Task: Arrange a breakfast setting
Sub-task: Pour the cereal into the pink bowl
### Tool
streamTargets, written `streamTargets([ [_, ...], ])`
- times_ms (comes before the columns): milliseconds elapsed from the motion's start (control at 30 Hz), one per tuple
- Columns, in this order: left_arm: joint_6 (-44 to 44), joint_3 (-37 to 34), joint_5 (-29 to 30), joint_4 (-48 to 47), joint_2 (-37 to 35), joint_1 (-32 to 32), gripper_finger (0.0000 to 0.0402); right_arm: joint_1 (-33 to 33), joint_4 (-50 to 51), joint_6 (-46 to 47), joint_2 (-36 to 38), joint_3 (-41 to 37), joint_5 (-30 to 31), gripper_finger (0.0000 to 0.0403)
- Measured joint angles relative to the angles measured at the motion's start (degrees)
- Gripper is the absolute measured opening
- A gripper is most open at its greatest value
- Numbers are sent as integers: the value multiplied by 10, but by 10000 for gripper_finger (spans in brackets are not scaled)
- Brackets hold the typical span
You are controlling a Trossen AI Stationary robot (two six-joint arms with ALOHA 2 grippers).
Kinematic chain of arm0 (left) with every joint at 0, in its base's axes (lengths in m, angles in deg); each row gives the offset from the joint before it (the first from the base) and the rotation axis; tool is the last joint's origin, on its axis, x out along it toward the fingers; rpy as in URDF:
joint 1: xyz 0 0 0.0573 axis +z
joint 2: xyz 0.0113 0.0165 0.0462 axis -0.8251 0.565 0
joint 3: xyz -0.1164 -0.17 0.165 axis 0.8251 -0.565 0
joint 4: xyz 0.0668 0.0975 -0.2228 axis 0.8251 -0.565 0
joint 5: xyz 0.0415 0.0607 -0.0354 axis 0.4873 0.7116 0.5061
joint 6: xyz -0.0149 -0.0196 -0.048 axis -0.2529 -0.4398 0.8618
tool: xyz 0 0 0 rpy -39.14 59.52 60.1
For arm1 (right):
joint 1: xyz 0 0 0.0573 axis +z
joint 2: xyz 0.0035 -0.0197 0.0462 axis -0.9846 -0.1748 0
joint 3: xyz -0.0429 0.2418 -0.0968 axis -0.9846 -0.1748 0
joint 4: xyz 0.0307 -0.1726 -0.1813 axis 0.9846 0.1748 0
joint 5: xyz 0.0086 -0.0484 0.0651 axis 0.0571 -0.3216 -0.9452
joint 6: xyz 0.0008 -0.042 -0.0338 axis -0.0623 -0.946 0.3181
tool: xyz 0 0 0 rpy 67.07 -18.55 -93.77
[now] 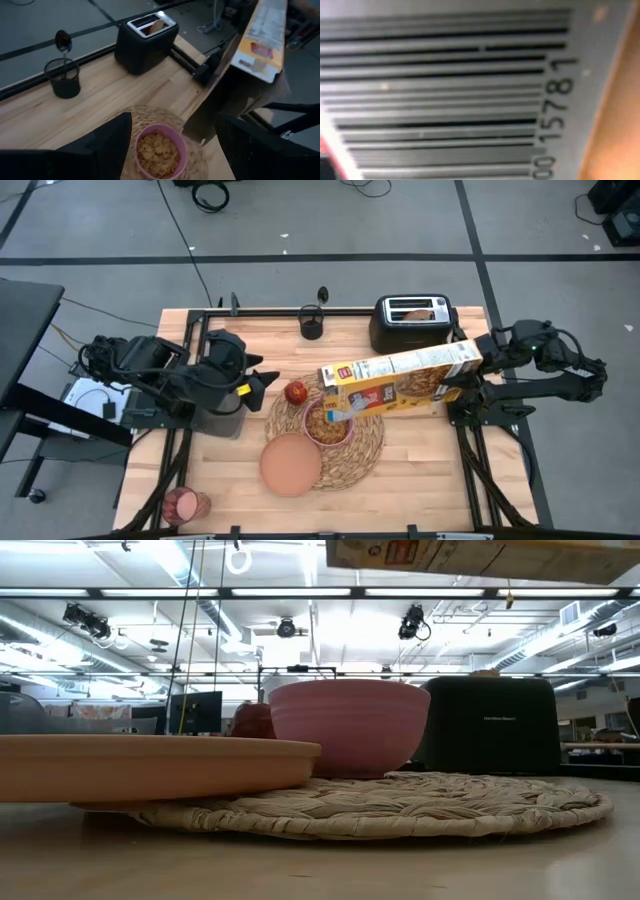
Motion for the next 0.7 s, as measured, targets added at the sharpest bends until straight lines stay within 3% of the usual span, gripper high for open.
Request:
streamTargets([
  [367,-128,0,54,132,-20,-5,288,0,-97,23,1,0,-1,205],
  [533,-225,0,111,221,-38,-5,288,0,-169,45,1,0,18,205],
  [700,-342,0,125,340,-56,8,288,0,-258,60,1,0,28,205],
])
